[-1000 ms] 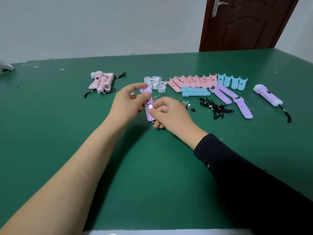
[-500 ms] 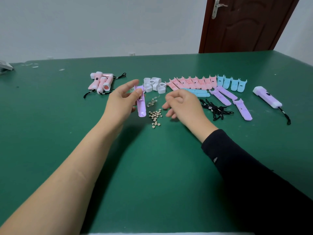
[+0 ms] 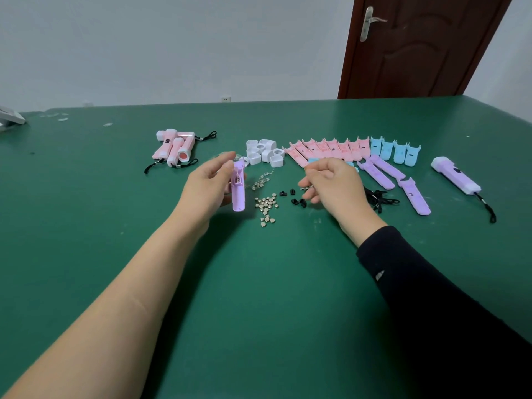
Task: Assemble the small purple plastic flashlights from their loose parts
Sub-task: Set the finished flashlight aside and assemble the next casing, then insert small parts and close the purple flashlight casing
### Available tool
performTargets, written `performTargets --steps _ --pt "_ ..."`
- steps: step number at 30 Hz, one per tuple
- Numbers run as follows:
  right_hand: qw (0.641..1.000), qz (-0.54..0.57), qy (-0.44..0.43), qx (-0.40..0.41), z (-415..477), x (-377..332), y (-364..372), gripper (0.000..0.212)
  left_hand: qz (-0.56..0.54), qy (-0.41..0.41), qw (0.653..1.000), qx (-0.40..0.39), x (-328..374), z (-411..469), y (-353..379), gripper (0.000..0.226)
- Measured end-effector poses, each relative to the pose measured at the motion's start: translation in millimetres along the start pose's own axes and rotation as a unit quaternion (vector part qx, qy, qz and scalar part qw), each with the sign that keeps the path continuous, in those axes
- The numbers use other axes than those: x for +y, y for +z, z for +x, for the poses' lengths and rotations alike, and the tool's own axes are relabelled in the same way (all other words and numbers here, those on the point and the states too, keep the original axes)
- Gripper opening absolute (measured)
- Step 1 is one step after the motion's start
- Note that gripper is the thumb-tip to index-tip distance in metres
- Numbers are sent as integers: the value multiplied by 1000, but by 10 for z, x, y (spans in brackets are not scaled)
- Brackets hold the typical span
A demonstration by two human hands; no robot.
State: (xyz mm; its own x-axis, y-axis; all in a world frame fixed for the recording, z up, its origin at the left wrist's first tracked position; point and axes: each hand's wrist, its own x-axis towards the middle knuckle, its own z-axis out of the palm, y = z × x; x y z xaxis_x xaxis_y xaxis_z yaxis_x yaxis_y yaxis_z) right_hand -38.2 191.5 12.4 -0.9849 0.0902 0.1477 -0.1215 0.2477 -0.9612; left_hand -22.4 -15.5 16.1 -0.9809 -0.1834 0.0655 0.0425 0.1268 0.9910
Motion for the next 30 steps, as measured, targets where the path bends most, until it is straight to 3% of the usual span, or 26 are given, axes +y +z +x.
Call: performTargets --steps 7,15,19,21,23,26,30 --pt "1000 -4 1 28 53 7 -62 14 -21 -23 999 -24 31 20 -67 44" --pt "989 -17 6 146 193 84 -387 14 -105 -56 992 -36 43 102 -175 47" --pt "964 -175 -35 198 211 79 -632 23 -135 -66 988 -25 88 102 -196 41" --pt "926 -321 -25 196 232 86 -786 26 -141 -62 988 -24 121 110 -216 41" --pt "876 -443 38 189 253 101 -931 29 -130 -54 990 -27 150 112 -236 43" --pt "840 -498 149 158 253 130 -1053 31 -112 -46 992 -29 159 114 -259 44" --pt "836 -498 197 119 287 204 -1093 33 -109 -62 992 -21 152 114 -271 46"
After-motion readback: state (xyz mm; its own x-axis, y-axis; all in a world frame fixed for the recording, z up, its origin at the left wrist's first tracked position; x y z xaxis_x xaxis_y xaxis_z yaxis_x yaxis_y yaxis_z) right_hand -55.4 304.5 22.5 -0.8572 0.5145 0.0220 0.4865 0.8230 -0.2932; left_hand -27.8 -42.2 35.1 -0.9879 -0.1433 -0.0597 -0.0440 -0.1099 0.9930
